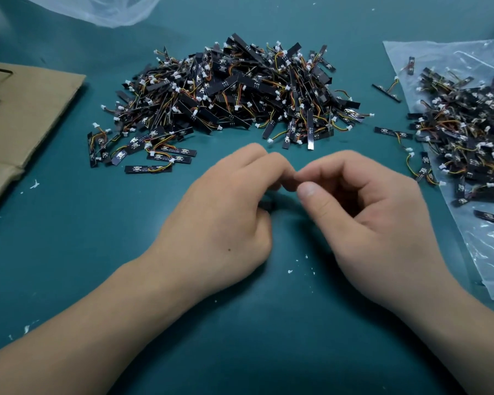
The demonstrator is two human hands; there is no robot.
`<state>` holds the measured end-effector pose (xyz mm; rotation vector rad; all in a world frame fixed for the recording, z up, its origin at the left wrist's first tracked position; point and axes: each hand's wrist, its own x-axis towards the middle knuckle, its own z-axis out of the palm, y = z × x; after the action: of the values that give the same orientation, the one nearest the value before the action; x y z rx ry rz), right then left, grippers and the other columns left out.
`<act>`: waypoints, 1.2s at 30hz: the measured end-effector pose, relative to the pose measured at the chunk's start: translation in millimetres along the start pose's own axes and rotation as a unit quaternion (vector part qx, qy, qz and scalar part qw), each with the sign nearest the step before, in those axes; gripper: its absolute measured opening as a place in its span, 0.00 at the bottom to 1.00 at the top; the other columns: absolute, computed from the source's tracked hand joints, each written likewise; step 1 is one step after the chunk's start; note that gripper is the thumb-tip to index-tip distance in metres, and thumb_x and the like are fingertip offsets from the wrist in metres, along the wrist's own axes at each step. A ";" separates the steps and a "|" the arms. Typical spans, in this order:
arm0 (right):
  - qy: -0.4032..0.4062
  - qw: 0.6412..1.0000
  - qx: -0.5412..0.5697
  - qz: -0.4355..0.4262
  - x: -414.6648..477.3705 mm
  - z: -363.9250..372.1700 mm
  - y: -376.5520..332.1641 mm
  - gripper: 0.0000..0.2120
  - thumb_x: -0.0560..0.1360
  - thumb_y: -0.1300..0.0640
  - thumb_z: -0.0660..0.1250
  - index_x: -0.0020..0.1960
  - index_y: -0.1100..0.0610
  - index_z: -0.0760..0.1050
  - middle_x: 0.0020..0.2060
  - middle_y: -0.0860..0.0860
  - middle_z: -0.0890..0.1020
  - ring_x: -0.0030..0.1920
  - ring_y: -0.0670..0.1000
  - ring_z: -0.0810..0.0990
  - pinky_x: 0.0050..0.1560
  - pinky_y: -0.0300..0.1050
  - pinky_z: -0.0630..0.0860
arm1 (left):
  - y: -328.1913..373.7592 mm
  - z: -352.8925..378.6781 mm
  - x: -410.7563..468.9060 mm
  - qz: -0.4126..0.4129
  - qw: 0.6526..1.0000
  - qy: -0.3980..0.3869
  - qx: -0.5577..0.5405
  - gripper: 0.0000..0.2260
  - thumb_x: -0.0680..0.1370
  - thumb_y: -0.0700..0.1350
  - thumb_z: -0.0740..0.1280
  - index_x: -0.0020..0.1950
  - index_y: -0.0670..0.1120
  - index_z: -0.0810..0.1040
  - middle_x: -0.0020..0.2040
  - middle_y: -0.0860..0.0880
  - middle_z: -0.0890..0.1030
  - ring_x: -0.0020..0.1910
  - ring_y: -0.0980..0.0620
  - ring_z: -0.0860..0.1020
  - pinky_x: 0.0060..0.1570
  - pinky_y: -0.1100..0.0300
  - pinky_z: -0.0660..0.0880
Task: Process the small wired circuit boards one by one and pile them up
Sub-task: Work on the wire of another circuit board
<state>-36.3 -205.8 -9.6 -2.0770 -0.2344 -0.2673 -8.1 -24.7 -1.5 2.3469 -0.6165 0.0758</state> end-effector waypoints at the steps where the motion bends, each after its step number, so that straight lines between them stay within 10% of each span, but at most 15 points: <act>1: 0.006 1.000 -0.014 0.009 0.5 0.2 0.7 0.03 0.78 0.54 0.70 0.51 0.47 0.81 0.38 0.45 0.82 0.31 0.50 0.74 0.34 0.37 0.71 | -1.6 0.6 0.9 0.004 1.000 0.016 -0.011 0.21 0.67 0.34 0.60 0.55 0.51 0.79 0.47 0.59 0.73 0.45 0.64 0.71 0.47 0.67 0.69; 4: -0.003 0.998 -0.057 0.041 2.5 1.1 2.0 0.10 0.76 0.50 0.69 0.58 0.44 0.79 0.45 0.41 0.82 0.36 0.49 0.76 0.39 0.34 0.71 | -6.3 2.0 3.0 -0.003 0.995 0.067 -0.079 0.24 0.69 0.29 0.64 0.60 0.51 0.77 0.47 0.58 0.77 0.43 0.60 0.76 0.44 0.73 0.68; 8: -0.023 0.997 -0.063 0.035 1.8 1.6 0.9 0.09 0.79 0.46 0.67 0.58 0.44 0.78 0.43 0.41 0.83 0.37 0.48 0.80 0.42 0.42 0.76 | -9.6 3.7 4.4 0.009 0.970 0.088 -0.226 0.26 0.73 0.28 0.66 0.67 0.49 0.73 0.50 0.52 0.79 0.45 0.43 0.79 0.42 0.54 0.77; 18: 0.014 0.997 0.070 0.030 6.1 -3.0 -1.7 0.07 0.82 0.53 0.65 0.45 0.48 0.74 0.34 0.47 0.83 0.30 0.43 0.75 0.35 0.31 0.70 | -3.9 0.2 4.2 0.007 0.985 0.087 -0.151 0.03 0.80 0.44 0.69 0.48 0.50 0.82 0.37 0.60 0.79 0.37 0.59 0.77 0.38 0.72 0.69; 36: 0.011 0.999 0.035 0.007 3.8 -2.8 -3.9 0.08 0.82 0.51 0.64 0.45 0.49 0.75 0.35 0.47 0.82 0.34 0.52 0.78 0.36 0.44 0.76 | 0.9 -5.5 3.2 -0.025 0.966 0.015 -0.256 0.03 0.79 0.44 0.67 0.46 0.48 0.78 0.37 0.51 0.83 0.35 0.46 0.78 0.36 0.51 0.76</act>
<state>-34.0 -206.1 -4.0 -2.0039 -0.2141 -0.2698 -5.1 -23.0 3.9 1.8538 -0.4904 -0.0661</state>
